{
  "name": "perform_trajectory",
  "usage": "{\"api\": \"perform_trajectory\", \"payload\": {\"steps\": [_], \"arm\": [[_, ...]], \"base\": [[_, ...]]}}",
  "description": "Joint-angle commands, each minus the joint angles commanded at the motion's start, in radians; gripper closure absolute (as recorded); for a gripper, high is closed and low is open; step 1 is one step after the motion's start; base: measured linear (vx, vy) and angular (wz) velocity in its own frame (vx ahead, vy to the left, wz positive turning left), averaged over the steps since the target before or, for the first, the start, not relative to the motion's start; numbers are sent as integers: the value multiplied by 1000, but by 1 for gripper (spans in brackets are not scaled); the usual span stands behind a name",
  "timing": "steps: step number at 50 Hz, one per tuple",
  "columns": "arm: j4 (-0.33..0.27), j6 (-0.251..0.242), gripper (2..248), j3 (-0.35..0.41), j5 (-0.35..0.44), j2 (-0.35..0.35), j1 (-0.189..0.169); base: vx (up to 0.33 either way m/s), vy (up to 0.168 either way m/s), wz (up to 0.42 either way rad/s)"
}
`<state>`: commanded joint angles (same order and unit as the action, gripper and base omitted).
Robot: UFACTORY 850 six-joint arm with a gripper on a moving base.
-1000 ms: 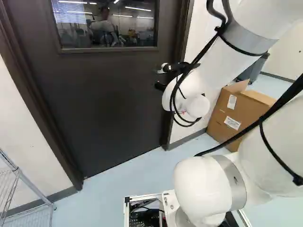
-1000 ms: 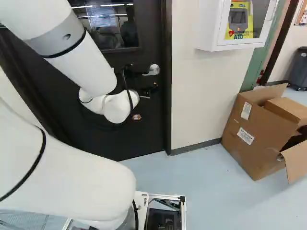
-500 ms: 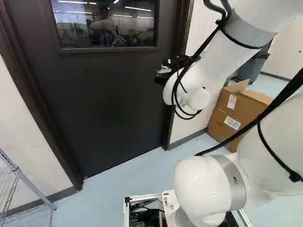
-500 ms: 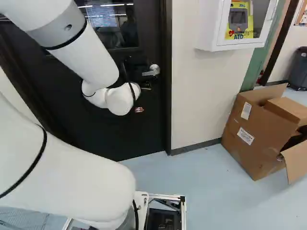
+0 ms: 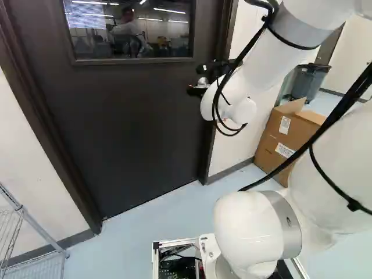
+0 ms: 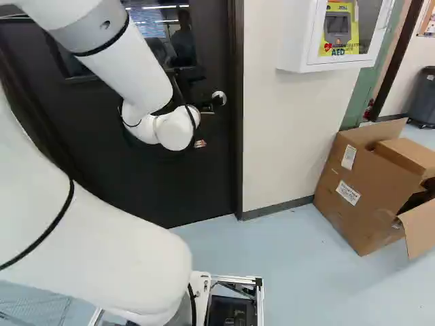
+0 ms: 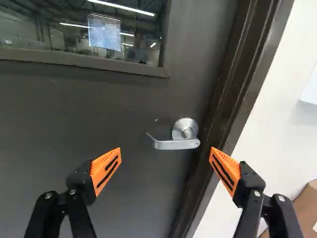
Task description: Open the door and move inside
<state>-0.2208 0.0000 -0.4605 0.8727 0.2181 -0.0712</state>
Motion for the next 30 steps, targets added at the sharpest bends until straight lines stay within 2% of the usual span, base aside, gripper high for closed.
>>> {"api": "perform_trajectory", "payload": {"steps": [14, 30], "arm": [[-40, 0, 3, -59, 0, -31, 2], [-46, 0, 3, -115, 0, -82, 10]], "base": [[0, 0, 0], [0, 0, 0]]}}
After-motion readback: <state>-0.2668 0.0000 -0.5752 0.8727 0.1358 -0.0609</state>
